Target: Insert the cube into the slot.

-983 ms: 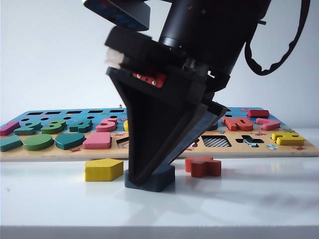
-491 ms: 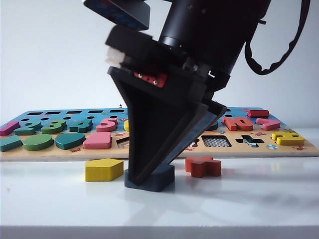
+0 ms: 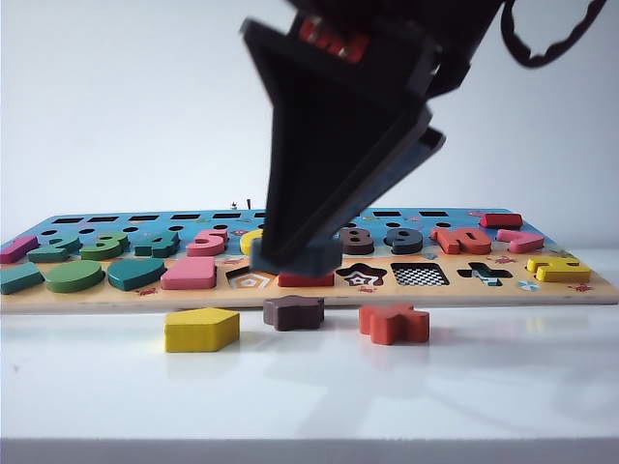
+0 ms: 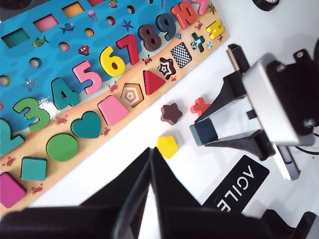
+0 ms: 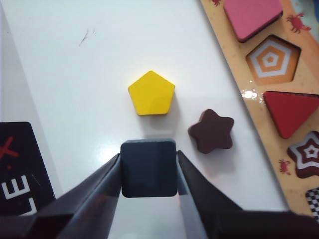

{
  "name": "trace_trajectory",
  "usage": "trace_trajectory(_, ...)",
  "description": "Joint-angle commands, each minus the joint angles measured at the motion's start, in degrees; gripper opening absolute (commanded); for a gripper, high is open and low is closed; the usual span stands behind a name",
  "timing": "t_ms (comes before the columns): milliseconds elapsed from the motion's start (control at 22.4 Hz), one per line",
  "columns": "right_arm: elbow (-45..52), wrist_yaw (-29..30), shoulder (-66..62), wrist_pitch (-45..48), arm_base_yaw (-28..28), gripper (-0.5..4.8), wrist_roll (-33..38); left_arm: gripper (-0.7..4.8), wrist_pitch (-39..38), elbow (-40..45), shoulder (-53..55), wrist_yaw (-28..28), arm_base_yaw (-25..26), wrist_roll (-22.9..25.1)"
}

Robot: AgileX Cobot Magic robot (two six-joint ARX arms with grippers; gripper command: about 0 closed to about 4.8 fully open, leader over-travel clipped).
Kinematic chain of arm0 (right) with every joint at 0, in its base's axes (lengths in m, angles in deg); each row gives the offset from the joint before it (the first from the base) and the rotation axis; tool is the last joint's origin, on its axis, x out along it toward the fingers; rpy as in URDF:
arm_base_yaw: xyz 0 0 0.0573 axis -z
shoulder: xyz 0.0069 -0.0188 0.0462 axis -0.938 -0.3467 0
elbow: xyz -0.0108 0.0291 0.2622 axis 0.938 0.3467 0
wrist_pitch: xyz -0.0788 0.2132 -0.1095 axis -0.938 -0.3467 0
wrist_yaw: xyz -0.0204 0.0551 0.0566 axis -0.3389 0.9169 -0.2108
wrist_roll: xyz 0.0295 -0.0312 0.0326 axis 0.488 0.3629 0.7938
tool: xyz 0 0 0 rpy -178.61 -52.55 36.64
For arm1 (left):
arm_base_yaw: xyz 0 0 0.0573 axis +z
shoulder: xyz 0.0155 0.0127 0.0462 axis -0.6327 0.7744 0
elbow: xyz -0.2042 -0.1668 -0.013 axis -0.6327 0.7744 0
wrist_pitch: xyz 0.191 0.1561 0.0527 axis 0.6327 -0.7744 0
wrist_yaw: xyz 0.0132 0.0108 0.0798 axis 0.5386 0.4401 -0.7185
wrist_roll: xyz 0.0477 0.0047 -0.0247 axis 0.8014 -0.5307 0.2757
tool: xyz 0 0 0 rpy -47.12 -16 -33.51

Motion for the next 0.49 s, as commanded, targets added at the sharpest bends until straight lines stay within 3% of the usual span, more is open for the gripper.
trace_trajectory(45, -3.61, -0.46, 0.96, -4.28, 1.6, 1.15, -7.15, 0.17, 0.87, -0.37, -0.02, 0.35, 0.04, -0.13)
trace_trajectory(357, -10.01, -0.68, 0.96, -10.78, 6.05, 1.14, -17.94, 0.17, 0.87, -0.37, -0.02, 0.35, 0.04, -0.13)
trace_trajectory(491, -11.15, -2.69, 0.96, -12.48, 9.6, 1.12, -27.36, 0.17, 0.85, -0.37, -0.02, 0.35, 0.04, -0.11)
